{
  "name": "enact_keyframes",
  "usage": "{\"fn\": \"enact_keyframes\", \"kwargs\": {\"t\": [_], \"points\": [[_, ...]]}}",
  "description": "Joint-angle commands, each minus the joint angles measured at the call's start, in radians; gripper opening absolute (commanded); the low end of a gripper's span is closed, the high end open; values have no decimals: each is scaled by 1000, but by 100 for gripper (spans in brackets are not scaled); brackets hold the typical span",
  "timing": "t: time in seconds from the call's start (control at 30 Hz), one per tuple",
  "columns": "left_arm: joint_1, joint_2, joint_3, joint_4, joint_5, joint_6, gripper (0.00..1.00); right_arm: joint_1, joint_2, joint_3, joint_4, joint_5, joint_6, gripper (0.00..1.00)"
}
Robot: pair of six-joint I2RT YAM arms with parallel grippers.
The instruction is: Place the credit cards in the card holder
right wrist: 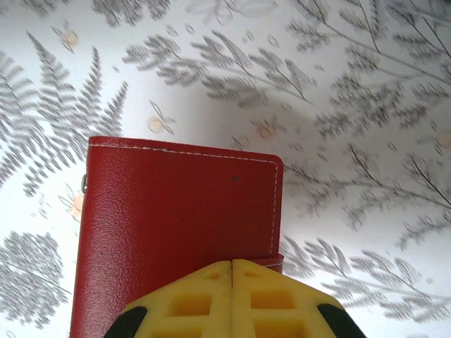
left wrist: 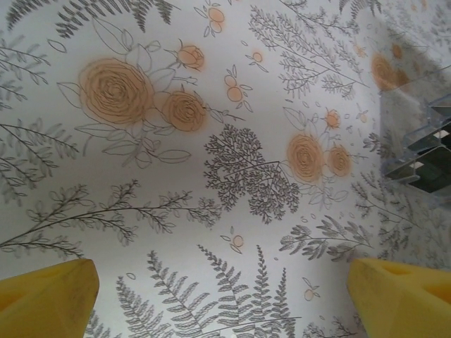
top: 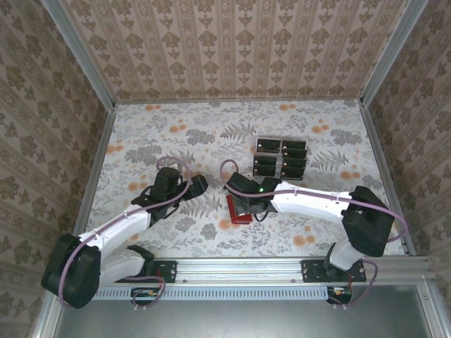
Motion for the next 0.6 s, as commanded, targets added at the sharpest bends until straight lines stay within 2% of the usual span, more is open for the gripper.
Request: {"fn": "enact_keyframes", "kwargs": {"t": [0.0, 0.3, 0.57], "points": [[8, 9, -25, 115, 79, -55, 100, -8, 53, 63, 61, -43, -16, 0], [0, 82, -53, 294, 159, -186, 100, -12, 119, 135, 85, -57, -19, 0], [-60, 180, -53, 400, 169, -264, 93, -17, 136, 156, 100, -62, -19, 0]]}}
